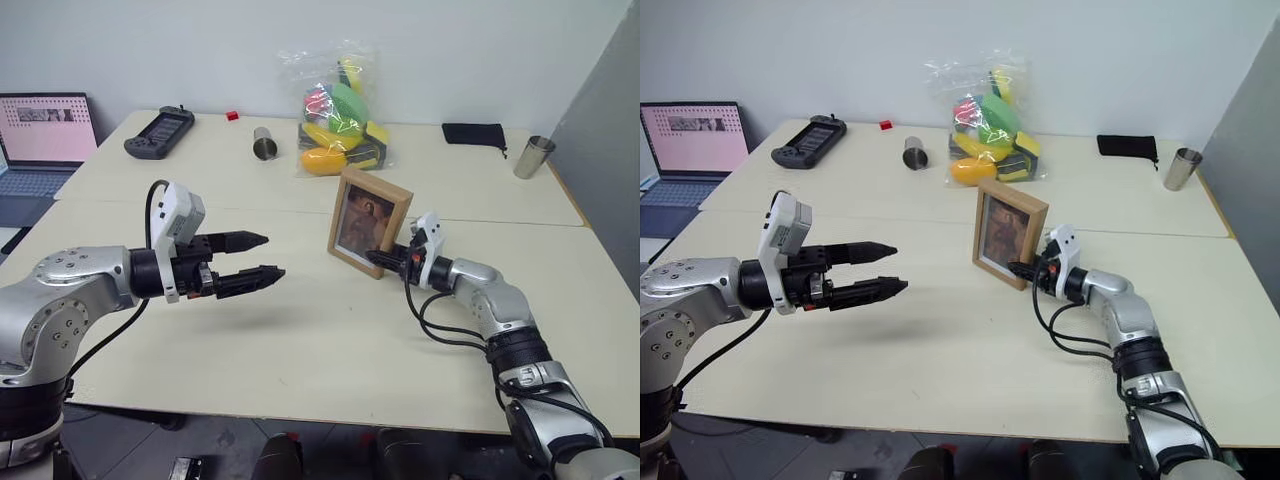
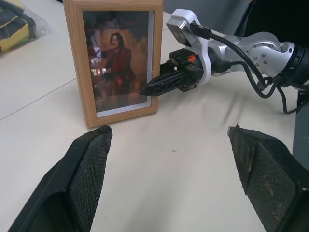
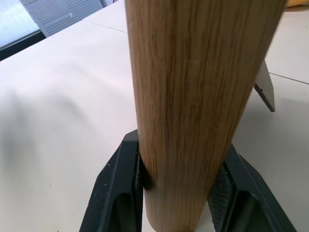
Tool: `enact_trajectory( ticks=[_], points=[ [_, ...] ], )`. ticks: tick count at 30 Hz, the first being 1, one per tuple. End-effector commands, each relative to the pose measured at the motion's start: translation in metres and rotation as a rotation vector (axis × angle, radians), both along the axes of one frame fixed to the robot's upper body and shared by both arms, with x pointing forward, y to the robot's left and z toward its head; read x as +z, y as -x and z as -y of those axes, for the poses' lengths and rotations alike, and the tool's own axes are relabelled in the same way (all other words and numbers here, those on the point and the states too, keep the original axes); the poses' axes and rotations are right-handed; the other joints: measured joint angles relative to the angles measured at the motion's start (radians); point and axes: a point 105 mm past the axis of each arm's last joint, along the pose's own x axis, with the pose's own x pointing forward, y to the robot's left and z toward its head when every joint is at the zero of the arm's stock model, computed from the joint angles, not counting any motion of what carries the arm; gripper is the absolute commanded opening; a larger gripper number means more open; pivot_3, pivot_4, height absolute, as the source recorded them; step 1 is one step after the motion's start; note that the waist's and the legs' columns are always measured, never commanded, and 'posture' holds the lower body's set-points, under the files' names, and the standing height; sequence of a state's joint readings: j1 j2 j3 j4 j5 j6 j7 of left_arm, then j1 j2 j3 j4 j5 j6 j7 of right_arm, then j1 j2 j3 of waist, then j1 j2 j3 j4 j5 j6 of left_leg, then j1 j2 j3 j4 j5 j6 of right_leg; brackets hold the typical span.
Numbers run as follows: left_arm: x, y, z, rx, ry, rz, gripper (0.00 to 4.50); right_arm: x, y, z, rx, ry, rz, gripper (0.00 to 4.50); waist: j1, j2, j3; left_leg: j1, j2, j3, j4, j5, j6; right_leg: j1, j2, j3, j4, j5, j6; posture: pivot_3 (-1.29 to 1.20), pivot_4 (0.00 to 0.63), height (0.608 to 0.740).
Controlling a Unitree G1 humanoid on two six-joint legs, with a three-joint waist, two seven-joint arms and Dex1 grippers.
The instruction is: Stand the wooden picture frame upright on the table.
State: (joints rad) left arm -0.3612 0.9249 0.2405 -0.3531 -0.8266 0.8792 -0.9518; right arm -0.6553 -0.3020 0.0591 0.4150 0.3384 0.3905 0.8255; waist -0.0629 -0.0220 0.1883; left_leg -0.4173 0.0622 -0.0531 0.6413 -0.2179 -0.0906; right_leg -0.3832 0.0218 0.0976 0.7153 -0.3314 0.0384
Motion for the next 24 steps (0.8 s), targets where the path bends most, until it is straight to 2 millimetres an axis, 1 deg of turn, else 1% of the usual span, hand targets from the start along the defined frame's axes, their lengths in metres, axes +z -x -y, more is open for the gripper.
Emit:
enact_trajectory(
  ticks=[1,5,8,11,15,20,23,24],
  points=[
    [0.011,-0.002,0.000,-0.001,0.002,0.054,4.11,-0.008,-0.005,0.011,-0.054,0.011,-0.049,1.32,0.000,0.000,0.000,0.000,0.000,0.000,0.000,0.000,0.000,0.000,0.000,0.000,0.000,0.000,0.000,0.00,0.150,0.740],
    [0.013,-0.003,0.000,0.001,0.013,0.054,4.11,-0.020,-0.002,0.012,-0.053,-0.006,-0.132,1.32,0.000,0.000,0.000,0.000,0.000,0.000,0.000,0.000,0.000,0.000,0.000,0.000,0.000,0.000,0.000,0.00,0.150,0.740],
    [0.015,-0.004,0.000,0.003,0.026,0.056,4.11,-0.025,-0.001,0.012,-0.046,-0.052,-0.232,1.32,0.000,0.000,0.000,0.000,0.000,0.000,0.000,0.000,0.000,0.000,0.000,0.000,0.000,0.000,0.000,0.00,0.150,0.740],
    [0.017,-0.005,0.000,0.004,0.034,0.056,4.11,-0.028,-0.001,0.013,-0.048,-0.069,-0.278,1.32,0.000,0.000,0.000,0.000,0.000,0.000,0.000,0.000,0.000,0.001,0.000,0.000,0.000,0.000,0.000,0.00,0.150,0.740],
    [0.020,-0.007,-0.001,0.012,0.045,0.058,4.11,-0.026,-0.006,0.015,-0.067,-0.071,-0.271,1.32,-0.001,0.000,0.000,0.001,0.000,0.000,0.000,0.000,0.000,0.001,0.000,0.000,0.000,0.000,0.000,0.00,0.150,0.740],
    [0.020,-0.007,-0.002,0.013,0.044,0.057,4.11,-0.031,-0.003,0.013,-0.055,-0.073,-0.311,1.32,-0.003,0.000,0.000,0.001,0.001,0.000,0.000,0.000,0.000,0.001,0.001,0.000,0.000,0.000,0.000,0.00,0.150,0.740],
    [0.020,-0.008,-0.001,0.013,0.046,0.057,4.11,-0.033,-0.002,0.011,-0.047,-0.064,-0.306,1.32,-0.003,0.000,0.000,0.001,0.001,0.000,0.000,0.000,0.000,0.001,0.001,0.000,0.000,0.000,0.000,0.00,0.150,0.740],
    [0.021,-0.008,-0.001,0.013,0.049,0.056,4.11,-0.033,-0.001,0.010,-0.044,-0.063,-0.305,2.01,-0.003,-0.001,0.000,0.001,0.001,0.000,0.000,0.000,0.000,0.001,0.001,0.000,0.000,0.000,0.000,0.00,0.150,0.740]
  ],
)
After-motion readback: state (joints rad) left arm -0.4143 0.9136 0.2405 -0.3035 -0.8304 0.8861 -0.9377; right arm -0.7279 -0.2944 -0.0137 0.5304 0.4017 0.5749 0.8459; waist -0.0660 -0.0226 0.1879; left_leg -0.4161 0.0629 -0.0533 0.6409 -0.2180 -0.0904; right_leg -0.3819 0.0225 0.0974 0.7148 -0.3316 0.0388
